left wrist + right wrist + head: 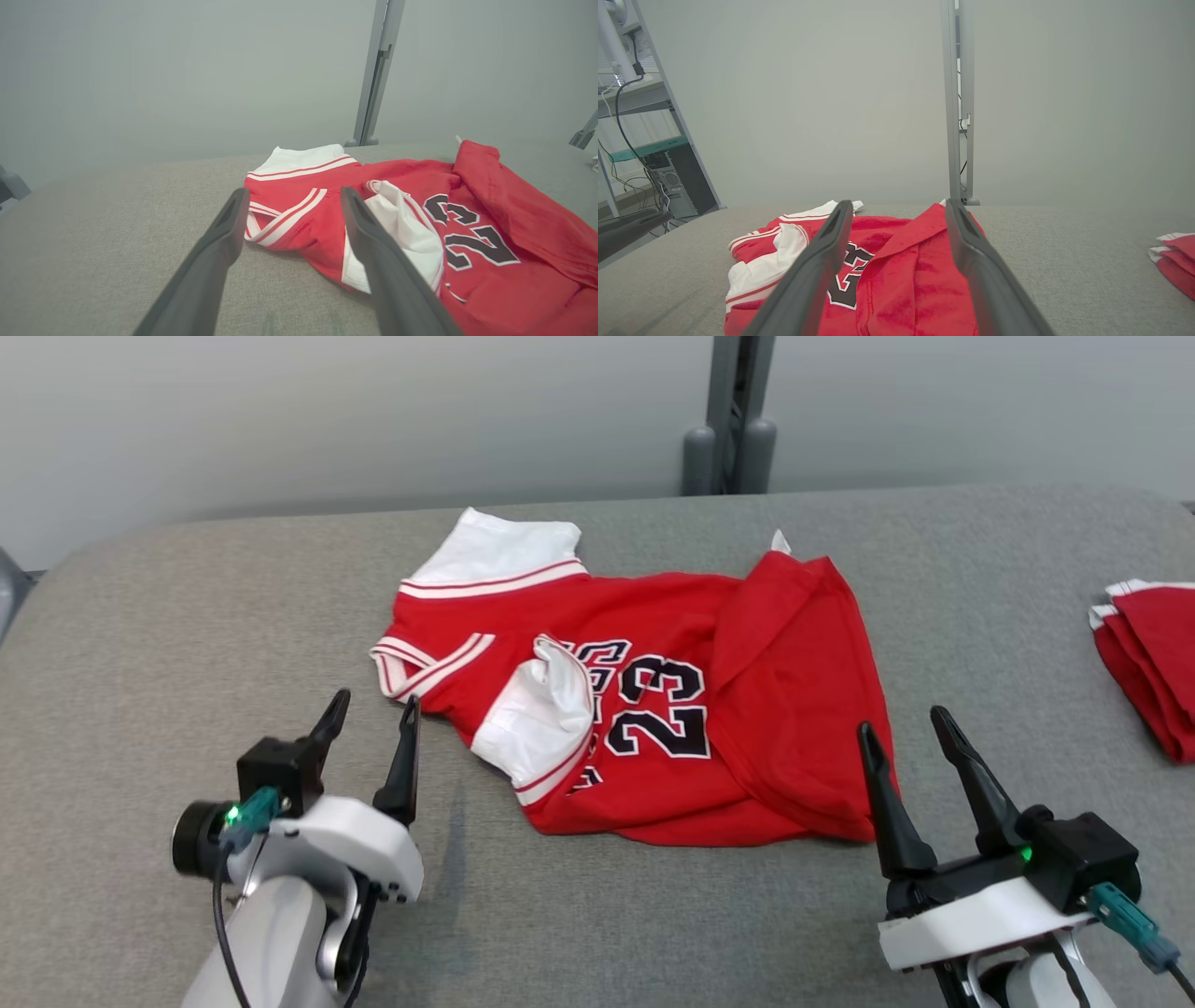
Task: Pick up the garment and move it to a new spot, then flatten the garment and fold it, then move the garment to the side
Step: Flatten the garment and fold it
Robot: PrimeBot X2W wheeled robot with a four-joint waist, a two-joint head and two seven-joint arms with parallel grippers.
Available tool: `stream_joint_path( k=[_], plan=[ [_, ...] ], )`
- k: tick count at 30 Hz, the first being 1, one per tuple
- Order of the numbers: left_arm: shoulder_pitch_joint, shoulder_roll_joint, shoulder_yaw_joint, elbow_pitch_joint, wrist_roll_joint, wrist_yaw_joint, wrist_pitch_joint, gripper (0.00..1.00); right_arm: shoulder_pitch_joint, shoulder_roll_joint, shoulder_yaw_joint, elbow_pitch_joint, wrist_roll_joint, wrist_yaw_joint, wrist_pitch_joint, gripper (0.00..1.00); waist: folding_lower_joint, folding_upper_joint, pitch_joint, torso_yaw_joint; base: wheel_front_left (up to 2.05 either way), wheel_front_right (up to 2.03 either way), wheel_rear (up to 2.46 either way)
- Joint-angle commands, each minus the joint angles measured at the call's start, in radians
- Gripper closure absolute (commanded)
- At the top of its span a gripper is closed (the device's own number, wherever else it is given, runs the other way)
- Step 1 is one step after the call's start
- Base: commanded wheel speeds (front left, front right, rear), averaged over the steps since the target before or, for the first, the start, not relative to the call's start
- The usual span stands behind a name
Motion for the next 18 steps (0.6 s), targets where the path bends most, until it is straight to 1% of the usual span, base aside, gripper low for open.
stream_joint_path(
  k=[1, 4, 8, 10, 14, 18],
  plan=[
    [0.024, 0.007, 0.006, -0.013, -0.004, 0.003, -0.008, 0.0, 0.019, -0.005, -0.008, -0.006, -0.007, 0.0, -0.004, 0.0, 0.0, 0.0, -0.027, 0.029, 0.0, 0.0, 0.0],
    [0.088, 0.008, 0.016, -0.065, -0.01, 0.012, -0.012, 0.0, 0.038, -0.005, -0.022, -0.017, -0.008, 0.0, -0.004, 0.0, 0.0, 0.0, -0.045, 0.05, 0.0, 0.0, 0.0],
    [0.167, 0.002, 0.022, -0.126, -0.008, 0.011, -0.016, 0.0, 0.062, -0.005, -0.032, -0.032, -0.004, 0.0, -0.004, 0.0, 0.0, 0.0, -0.059, 0.067, 0.0, 0.0, 0.0],
    [0.212, -0.011, 0.034, -0.17, -0.009, 0.017, -0.017, 0.0, 0.071, -0.005, -0.03, -0.035, 0.0, 0.0, -0.004, 0.0, 0.0, 0.0, -0.064, 0.07, 0.0, 0.0, 0.0],
    [0.251, -0.029, 0.044, -0.206, -0.001, 0.017, -0.017, 0.0, 0.071, -0.005, -0.023, -0.036, 0.003, 0.0, -0.004, 0.0, 0.0, 0.0, -0.069, 0.066, 0.0, 0.0, 0.0],
    [0.259, -0.035, 0.041, -0.212, 0.009, 0.009, -0.017, 0.0, 0.061, -0.005, -0.014, -0.039, 0.003, 0.0, -0.004, 0.0, 0.0, 0.0, -0.058, 0.053, 0.0, 0.0, 0.0]
  ],
)
